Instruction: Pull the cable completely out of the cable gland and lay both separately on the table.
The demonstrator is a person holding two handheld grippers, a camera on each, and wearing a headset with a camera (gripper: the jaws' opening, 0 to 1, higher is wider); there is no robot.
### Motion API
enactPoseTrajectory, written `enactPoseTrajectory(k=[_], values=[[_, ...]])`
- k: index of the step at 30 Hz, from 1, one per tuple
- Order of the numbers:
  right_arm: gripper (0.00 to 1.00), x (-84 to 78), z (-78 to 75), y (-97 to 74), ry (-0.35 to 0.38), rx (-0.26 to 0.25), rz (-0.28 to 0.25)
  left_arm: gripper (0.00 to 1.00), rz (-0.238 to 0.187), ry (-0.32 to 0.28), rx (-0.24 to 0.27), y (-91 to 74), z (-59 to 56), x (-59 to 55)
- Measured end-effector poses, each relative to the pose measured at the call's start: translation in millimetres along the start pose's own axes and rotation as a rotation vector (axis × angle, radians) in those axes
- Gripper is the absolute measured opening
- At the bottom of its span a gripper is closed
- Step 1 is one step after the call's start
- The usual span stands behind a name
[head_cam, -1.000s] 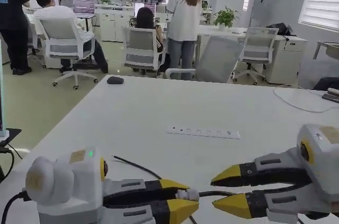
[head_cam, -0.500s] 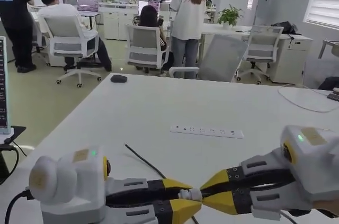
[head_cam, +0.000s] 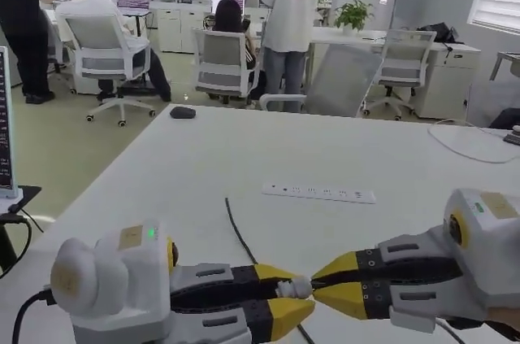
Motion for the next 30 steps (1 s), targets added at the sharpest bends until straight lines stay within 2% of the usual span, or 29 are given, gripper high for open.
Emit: enactPoseTrajectory(k=[6, 16, 30], values=[[0.04, -6.0, -0.9, -0.2, 0.017, -0.006, -0.010, 0.17, 0.015, -0.017, 0.002, -0.5, 1.5, -1.6], [0.03, -14.9, -5.0, -8.5, 0.056, -0.026, -0.019, 0.17, 0.002, -0.034, 0.028, -4.5, 6.0, -0.6], [0.04, -43.2, 2.1, -38.0, 0.149, -0.099, 0.022, 0.17, -0.007, -0.037, 0.053, -7.8, 8.6, 0.2]])
Point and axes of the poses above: the centre of the closed fingertips' face, and the gripper's own axes: y roughly forward along the fingers, z roughly to its left, x roughly out of its top, the point moved 10 cm from there along -y, roughly backward along the fingers, and after that the axes turned 7 degrees about z, right-handed, at the moved point
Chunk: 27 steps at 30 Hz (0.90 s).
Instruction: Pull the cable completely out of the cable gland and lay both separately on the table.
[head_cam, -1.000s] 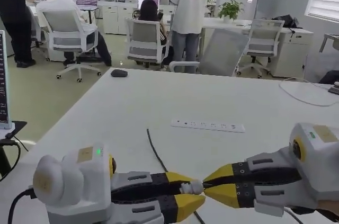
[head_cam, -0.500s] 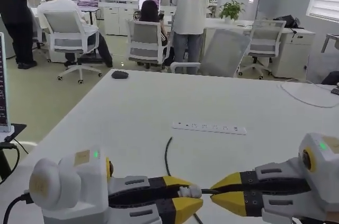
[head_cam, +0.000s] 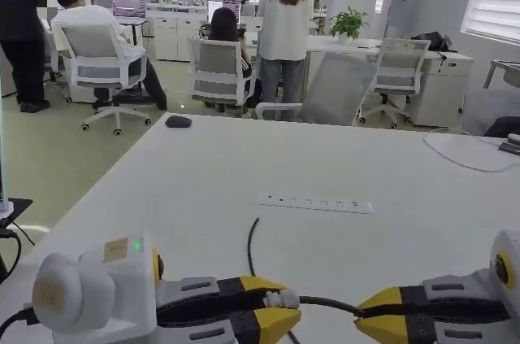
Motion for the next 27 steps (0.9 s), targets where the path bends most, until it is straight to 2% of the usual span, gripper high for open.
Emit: enactPoseTrajectory(k=[6, 11, 16, 20, 27], values=[[0.04, -5.3, 2.9, -6.5, 0.026, -0.021, 0.003, 0.17, -0.003, -0.007, 0.001, 0.0, -0.2, 0.5], [0.04, -5.9, 4.7, -3.3, 0.027, -0.016, 0.020, 0.17, 0.000, 0.000, -0.002, 0.3, -1.2, 0.6], [0.06, -3.9, 2.2, -0.8, 0.030, -0.034, 0.039, 0.17, -0.005, 0.004, -0.013, 0.7, -2.6, 1.7], [0.15, 0.4, -2.4, 0.3, 0.010, -0.048, 0.046, 0.17, -0.001, 0.023, -0.029, 2.9, -5.3, 2.2], [0.20, 23.8, 0.2, 8.7, -0.048, -0.014, 0.018, 0.17, 0.037, 0.056, -0.050, 7.3, -9.7, -0.3]])
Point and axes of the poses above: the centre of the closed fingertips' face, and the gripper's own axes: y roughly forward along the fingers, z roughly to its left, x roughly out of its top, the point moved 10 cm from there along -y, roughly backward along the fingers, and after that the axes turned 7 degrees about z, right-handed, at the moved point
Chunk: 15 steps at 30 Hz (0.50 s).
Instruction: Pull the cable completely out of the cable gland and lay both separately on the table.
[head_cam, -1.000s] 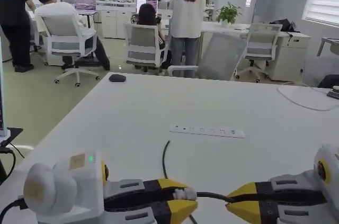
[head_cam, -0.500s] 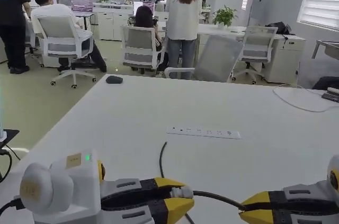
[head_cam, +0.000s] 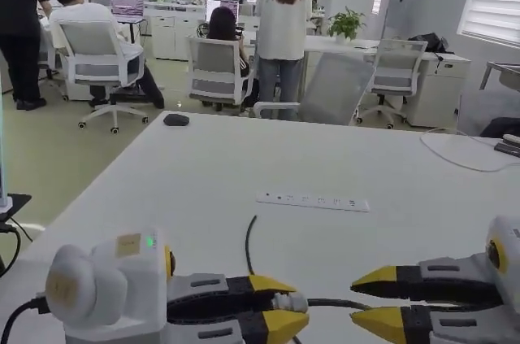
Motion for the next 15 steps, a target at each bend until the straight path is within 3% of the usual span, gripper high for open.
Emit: enactPoseTrajectory(k=[8, 15], values=[[0.19, 21.4, 6.8, 17.2, -0.080, 0.102, -0.015, 0.17, 0.006, 0.005, -0.017, 0.6, -1.6, -0.1], [0.10, 23.8, 9.3, 24.8, -0.114, 0.149, 0.003, 0.17, 0.004, 0.003, -0.016, 0.0, -1.5, 0.5]])
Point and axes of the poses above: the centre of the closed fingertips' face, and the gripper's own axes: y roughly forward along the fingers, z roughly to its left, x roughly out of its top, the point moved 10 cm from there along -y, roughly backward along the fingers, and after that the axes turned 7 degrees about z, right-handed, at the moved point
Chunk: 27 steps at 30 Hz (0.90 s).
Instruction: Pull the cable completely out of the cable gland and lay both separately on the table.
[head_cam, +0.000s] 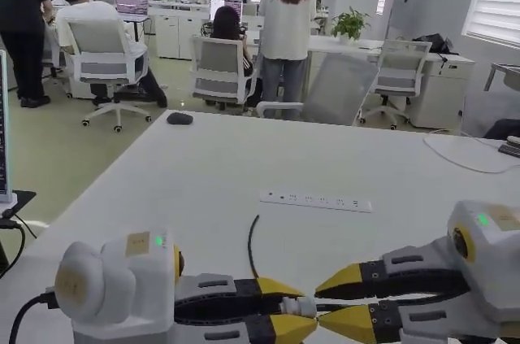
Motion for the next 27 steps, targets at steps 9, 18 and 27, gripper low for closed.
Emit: enactPoseTrajectory(k=[9, 18, 27], values=[[0.04, -1.8, 0.6, -1.8, 0.006, -0.001, -0.007, 0.17, -0.004, -0.018, -0.010, 0.5, 0.6, 0.2], [0.04, -2.7, 1.7, -1.2, 0.010, -0.018, -0.021, 0.17, -0.010, -0.028, -0.005, 0.0, 0.3, 0.5], [0.04, -14.0, 1.2, -12.1, 0.048, -0.060, -0.019, 0.17, -0.011, -0.040, 0.013, -2.6, 2.8, -0.1]])
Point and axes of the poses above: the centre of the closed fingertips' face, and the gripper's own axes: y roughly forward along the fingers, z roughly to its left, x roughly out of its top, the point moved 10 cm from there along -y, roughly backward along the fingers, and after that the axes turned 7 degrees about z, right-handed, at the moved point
